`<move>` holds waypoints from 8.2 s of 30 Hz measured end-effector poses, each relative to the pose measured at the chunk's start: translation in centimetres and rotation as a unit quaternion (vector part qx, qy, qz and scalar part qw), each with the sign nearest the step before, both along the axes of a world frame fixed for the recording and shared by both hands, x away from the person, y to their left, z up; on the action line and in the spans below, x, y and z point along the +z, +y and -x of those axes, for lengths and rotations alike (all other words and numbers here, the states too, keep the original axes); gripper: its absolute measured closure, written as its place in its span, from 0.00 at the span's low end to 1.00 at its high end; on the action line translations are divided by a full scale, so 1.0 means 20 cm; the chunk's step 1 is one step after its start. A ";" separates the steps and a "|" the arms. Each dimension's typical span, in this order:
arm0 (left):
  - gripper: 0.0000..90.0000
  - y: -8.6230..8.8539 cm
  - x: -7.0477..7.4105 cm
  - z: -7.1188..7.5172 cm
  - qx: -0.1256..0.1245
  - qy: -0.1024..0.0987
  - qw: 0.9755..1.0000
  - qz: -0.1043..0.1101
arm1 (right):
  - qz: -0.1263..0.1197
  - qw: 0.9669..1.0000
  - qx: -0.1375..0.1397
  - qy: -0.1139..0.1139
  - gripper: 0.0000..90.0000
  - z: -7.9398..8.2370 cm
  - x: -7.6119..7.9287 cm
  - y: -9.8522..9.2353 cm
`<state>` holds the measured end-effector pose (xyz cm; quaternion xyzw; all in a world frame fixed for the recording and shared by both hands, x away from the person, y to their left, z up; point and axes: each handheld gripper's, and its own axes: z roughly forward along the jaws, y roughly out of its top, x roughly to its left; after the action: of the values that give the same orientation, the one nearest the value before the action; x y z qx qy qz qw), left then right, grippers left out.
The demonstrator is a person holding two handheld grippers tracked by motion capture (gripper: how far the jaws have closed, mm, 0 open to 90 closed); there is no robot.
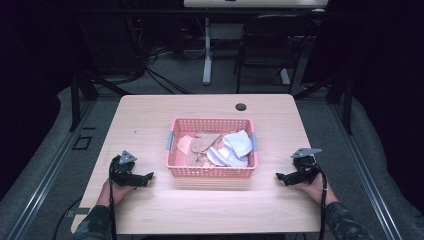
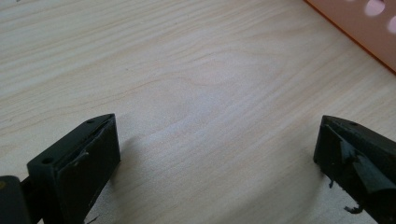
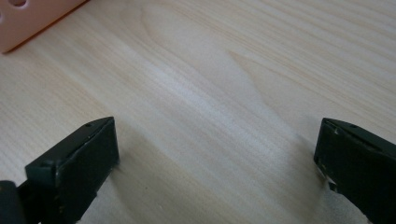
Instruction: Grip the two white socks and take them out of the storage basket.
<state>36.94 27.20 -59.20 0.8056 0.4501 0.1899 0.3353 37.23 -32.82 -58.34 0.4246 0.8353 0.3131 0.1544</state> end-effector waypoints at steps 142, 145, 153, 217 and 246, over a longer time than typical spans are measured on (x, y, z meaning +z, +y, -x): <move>0.00 0.00 0.00 0.00 -0.005 0.000 1.000 0.000 | 0.178 0.976 0.054 0.114 0.92 -0.60 0.40 1.02; 0.00 0.00 0.00 0.00 -0.005 -0.001 1.000 -0.001 | 0.169 0.979 0.054 0.103 0.92 -0.59 0.43 1.02; 0.00 0.00 0.00 0.00 -0.004 0.000 1.000 0.001 | 0.146 0.985 0.062 0.069 0.93 -0.53 0.55 1.00; 0.00 0.00 0.00 0.00 -0.002 -0.001 1.000 0.001 | 0.036 0.996 0.010 -0.077 0.93 -0.33 1.31 0.59; 0.01 0.00 0.00 0.00 -0.002 0.000 1.000 0.001 | 0.083 0.989 -0.107 -0.062 0.93 -0.36 1.17 0.13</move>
<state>36.91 27.18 -59.21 0.8060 0.4487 0.1893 0.3365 44.36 -30.12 -34.86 0.4773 0.7968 0.2504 0.2731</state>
